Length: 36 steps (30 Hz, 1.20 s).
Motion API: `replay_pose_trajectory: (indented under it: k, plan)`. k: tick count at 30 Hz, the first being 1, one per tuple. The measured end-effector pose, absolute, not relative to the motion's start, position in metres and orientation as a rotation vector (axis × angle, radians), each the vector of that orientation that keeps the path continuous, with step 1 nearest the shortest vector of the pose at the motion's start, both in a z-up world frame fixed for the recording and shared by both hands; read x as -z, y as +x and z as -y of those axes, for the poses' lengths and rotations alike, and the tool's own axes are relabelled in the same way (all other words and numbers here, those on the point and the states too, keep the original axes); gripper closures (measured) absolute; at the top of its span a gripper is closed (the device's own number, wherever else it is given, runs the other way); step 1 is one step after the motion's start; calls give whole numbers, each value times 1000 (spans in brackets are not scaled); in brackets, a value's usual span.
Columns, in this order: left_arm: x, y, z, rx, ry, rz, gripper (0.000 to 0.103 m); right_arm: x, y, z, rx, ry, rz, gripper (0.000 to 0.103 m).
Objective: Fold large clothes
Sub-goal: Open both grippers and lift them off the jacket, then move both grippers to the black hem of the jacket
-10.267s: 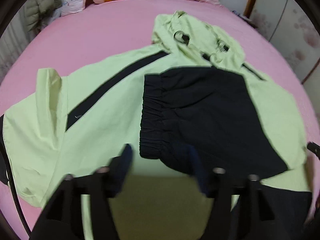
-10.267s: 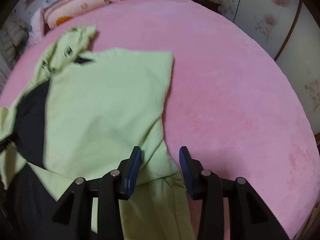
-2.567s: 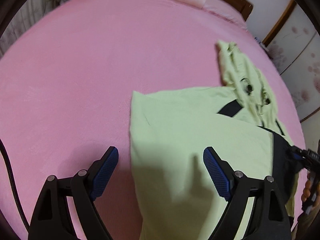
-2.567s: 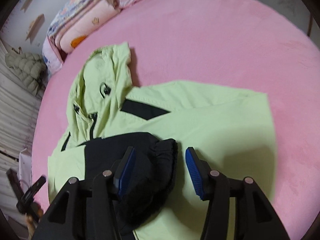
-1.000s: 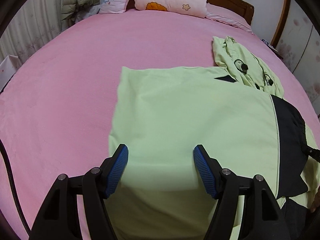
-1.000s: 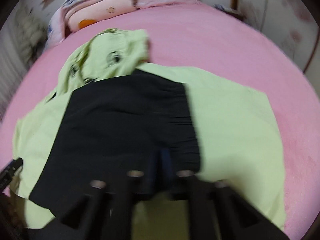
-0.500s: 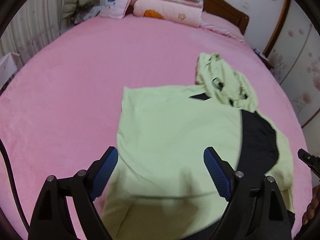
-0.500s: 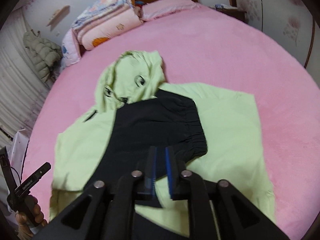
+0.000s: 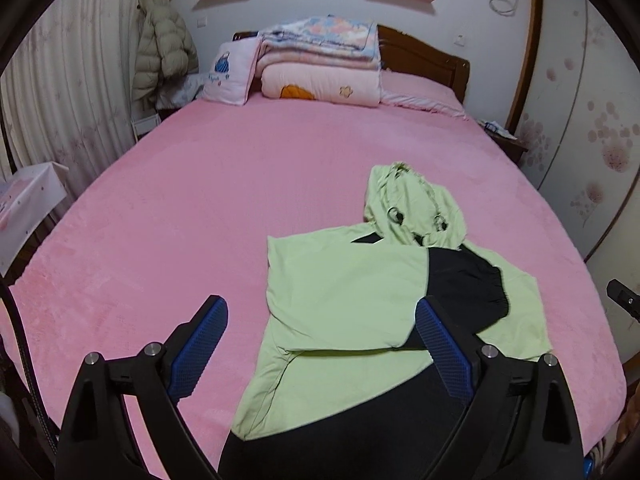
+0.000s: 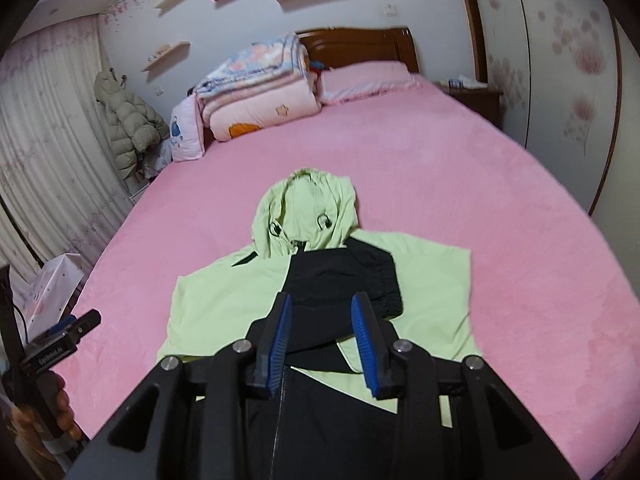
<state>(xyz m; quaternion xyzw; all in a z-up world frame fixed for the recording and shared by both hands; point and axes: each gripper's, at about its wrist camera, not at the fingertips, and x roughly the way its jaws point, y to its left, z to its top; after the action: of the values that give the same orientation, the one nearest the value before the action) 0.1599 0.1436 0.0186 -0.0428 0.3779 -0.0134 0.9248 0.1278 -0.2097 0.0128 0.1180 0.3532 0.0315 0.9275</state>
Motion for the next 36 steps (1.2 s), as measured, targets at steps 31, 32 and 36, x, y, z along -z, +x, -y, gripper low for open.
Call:
replay_pose_trajectory:
  k: [31, 32, 36]
  plan:
    - [97, -15, -200, 161, 5, -868, 8, 87, -80, 272, -6, 87, -823, 44]
    - [106, -16, -205, 150, 3, -885, 8, 97, -82, 277, 3, 88, -842, 44]
    - [146, -17, -227, 114, 11, -966, 8, 130, -86, 291, 8, 111, -909, 44]
